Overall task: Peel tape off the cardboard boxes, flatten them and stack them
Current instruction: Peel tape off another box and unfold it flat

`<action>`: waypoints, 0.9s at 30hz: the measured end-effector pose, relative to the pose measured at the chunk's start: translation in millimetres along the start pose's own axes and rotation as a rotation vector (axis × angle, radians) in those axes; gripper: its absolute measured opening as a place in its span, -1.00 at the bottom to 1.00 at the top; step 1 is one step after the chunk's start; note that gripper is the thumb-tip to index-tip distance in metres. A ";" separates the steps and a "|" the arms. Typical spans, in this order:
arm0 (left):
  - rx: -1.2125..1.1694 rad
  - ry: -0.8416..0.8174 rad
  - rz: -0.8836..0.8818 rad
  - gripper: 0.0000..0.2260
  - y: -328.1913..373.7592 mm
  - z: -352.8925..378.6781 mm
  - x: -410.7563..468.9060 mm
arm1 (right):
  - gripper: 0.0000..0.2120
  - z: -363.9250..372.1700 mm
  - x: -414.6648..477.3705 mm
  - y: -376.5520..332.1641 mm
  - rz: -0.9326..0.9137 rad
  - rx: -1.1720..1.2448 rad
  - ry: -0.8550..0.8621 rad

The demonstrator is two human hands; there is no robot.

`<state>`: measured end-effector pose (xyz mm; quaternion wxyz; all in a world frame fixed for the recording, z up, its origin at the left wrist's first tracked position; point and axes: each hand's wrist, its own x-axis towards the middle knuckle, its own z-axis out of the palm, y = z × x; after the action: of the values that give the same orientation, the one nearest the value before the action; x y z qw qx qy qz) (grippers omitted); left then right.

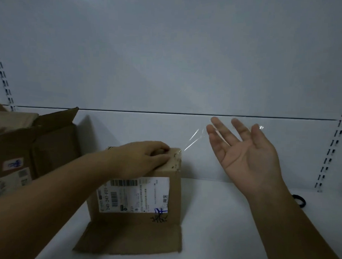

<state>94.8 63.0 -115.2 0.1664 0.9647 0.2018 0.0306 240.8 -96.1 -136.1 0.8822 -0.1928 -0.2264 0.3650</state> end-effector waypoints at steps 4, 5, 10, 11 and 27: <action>-0.031 -0.010 0.023 -0.62 -10.3 -4.6 -9.1 | -0.81 -1.1 -0.3 -4.5 -0.046 -0.022 -0.020; -0.043 -0.010 0.015 -0.61 -12.0 -4.5 -10.5 | -0.81 -2.9 0.6 -5.7 -0.086 -0.042 -0.023; -0.019 0.015 0.011 -0.60 -15.2 -1.2 -10.0 | -0.72 -9.3 6.7 -17.8 -0.336 -0.163 0.041; -0.023 0.021 0.014 -0.62 -14.5 -0.4 -9.5 | -0.76 -9.2 7.1 -17.9 -0.332 -0.188 0.051; -0.577 0.279 0.316 -0.45 49.7 -7.7 -9.9 | -0.77 0.4 -3.1 5.8 -0.003 -0.179 -0.179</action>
<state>103.7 18.5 -91.3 0.3961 0.8838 0.0540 0.2432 235.4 -94.5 -139.5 0.8383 -0.2373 -0.3360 0.3578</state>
